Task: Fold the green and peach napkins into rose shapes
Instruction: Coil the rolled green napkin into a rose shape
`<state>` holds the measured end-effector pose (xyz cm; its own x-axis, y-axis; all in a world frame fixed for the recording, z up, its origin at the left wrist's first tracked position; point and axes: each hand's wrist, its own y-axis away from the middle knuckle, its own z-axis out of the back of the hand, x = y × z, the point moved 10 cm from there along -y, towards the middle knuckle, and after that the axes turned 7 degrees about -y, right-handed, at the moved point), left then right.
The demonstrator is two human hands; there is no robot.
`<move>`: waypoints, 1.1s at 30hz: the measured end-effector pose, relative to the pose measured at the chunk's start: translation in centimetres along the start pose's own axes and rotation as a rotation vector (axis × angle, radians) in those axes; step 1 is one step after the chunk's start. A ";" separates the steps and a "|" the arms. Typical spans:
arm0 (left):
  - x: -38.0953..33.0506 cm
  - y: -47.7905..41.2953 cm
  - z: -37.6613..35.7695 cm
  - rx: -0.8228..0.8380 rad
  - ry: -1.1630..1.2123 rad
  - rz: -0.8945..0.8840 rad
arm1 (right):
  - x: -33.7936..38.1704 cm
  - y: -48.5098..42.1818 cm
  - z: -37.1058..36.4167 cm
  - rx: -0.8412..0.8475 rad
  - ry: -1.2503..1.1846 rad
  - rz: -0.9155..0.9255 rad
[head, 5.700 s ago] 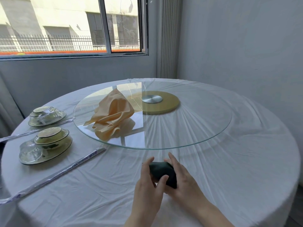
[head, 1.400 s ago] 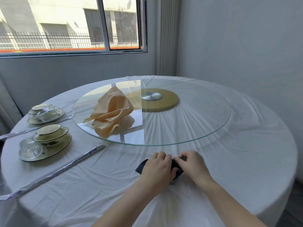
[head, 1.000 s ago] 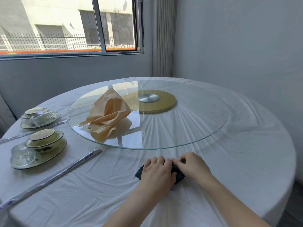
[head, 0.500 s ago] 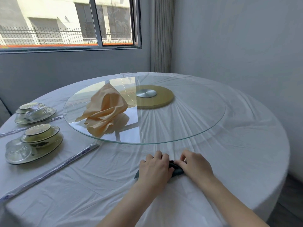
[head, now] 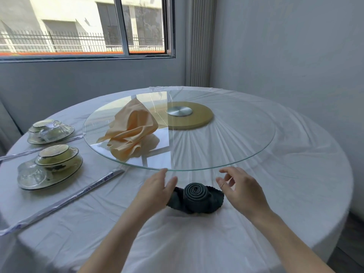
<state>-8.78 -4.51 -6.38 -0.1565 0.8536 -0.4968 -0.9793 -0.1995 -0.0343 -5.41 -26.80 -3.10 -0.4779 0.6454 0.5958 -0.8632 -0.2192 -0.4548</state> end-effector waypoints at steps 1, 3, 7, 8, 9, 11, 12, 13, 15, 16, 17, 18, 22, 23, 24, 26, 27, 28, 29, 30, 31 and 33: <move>1.2 0.2 0.0 0.003 -0.001 0.052 | 1.1 0.1 -0.4 0.005 -0.031 0.051; 2.2 0.8 -1.1 0.040 0.028 0.102 | 3.7 0.5 -2.2 0.098 -0.090 0.144; 1.9 1.3 -2.7 0.016 0.053 0.104 | 6.7 1.6 -8.1 0.403 0.017 0.233; 1.8 1.4 -2.6 -0.005 0.033 0.099 | 6.6 1.7 -8.9 0.424 0.058 0.234; 1.7 1.5 -2.4 -0.028 -0.004 0.091 | 6.3 1.8 -9.3 0.415 0.077 0.234; 1.6 1.8 -1.9 -0.079 -0.105 0.067 | 6.2 1.9 -9.3 0.321 0.115 0.275; 1.7 2.0 -1.8 -0.094 -0.155 0.055 | 6.2 2.1 -9.3 0.272 0.129 0.302; 1.7 2.2 -1.7 -0.106 -0.191 0.044 | 6.2 2.2 -9.4 0.245 0.139 0.322; 1.8 2.5 -1.7 -0.112 -0.233 0.034 | 6.2 2.5 -9.7 0.219 0.176 0.343; 1.8 2.6 -1.7 -0.115 -0.253 0.031 | 6.2 2.5 -9.7 0.218 0.182 0.339; 1.7 2.7 -1.7 -0.115 -0.275 0.026 | 6.1 2.4 -9.6 0.221 0.180 0.328; 1.7 2.7 -1.8 -0.111 -0.295 0.021 | 6.0 2.3 -9.7 0.224 0.178 0.315; 1.8 2.3 -1.8 -0.085 -0.273 0.042 | 5.9 2.0 -9.8 0.336 0.199 0.284; 1.7 2.1 -1.5 -0.094 -0.245 0.051 | 5.6 1.9 -9.8 0.415 0.167 0.237; 1.5 1.9 -1.2 -0.110 -0.215 0.053 | 5.4 1.8 -9.5 0.472 0.103 0.199; 0.2 1.7 -0.1 -0.179 -0.136 0.011 | 5.5 1.1 -7.7 0.479 -0.092 0.146; -0.9 1.8 0.4 -0.217 -0.097 -0.038 | 5.1 0.5 -6.3 0.431 -0.187 0.110; -2.0 1.9 0.8 -0.242 -0.069 -0.095 | 4.2 -0.1 -4.8 0.361 -0.263 0.056; -3.2 2.1 0.8 -0.250 -0.050 -0.155 | 3.0 -0.6 -3.1 0.275 -0.317 -0.010; -4.3 2.3 0.6 -0.244 -0.043 -0.207 | 1.3 -1.0 -1.6 0.179 -0.344 -0.086; -5.2 2.3 0.2 -0.224 -0.049 -0.252 | -0.3 -1.2 -0.4 0.095 -0.344 -0.157; -6.8 2.1 -1.4 -0.162 -0.103 -0.315 | -2.5 -0.8 -0.1 0.063 -0.273 -0.271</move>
<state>-9.62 -11.36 -4.29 0.1288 0.9278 -0.3501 -0.9498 0.0139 -0.3126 -3.55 -28.13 -4.31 -0.2495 0.4695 0.8469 -0.9684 -0.1175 -0.2201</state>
